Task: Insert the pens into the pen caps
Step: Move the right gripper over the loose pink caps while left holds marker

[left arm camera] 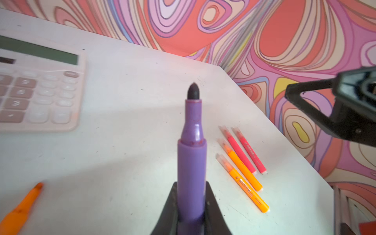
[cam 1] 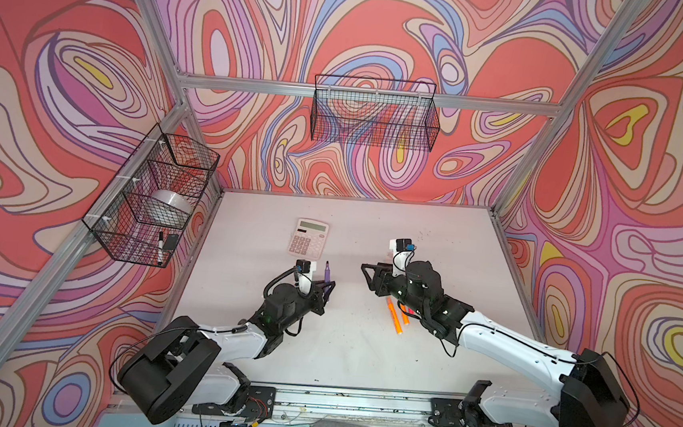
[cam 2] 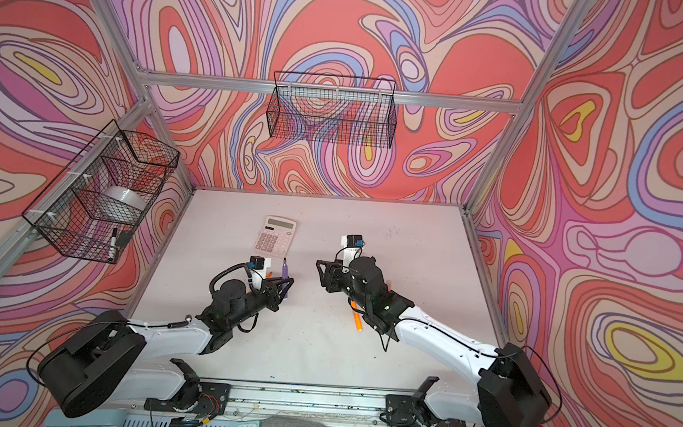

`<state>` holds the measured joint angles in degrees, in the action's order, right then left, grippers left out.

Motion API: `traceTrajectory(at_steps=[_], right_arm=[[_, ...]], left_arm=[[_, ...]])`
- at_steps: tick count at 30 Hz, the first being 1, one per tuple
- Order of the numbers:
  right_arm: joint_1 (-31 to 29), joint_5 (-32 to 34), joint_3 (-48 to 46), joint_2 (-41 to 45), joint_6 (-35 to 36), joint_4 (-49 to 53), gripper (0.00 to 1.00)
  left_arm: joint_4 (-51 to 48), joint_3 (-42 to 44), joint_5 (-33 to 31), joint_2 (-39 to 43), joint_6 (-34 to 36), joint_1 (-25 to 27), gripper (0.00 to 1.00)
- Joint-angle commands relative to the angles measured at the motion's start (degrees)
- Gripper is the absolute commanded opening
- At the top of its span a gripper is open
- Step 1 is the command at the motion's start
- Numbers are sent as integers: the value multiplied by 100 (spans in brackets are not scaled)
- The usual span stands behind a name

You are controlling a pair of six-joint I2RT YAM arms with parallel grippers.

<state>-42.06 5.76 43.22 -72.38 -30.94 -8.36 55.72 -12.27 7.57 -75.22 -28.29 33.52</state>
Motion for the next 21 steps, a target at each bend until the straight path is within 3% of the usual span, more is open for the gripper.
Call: traceTrajectory(at_steps=[1,4,7,21], right_arm=[[327,886,66,-259,-145,621,63],[699,838,463,-866,-193,1007,62],[913,628,901,-1576,-184,1300,62],[1455,57,1781,-3337,-303,1495,66]], left_arm=[[1017,-4,-317,216,63,0,0],[327,-340,112,353,179,-3,0],[314,-434,397,325,195,-4,0],[210,-549,693,288,91,6,0]])
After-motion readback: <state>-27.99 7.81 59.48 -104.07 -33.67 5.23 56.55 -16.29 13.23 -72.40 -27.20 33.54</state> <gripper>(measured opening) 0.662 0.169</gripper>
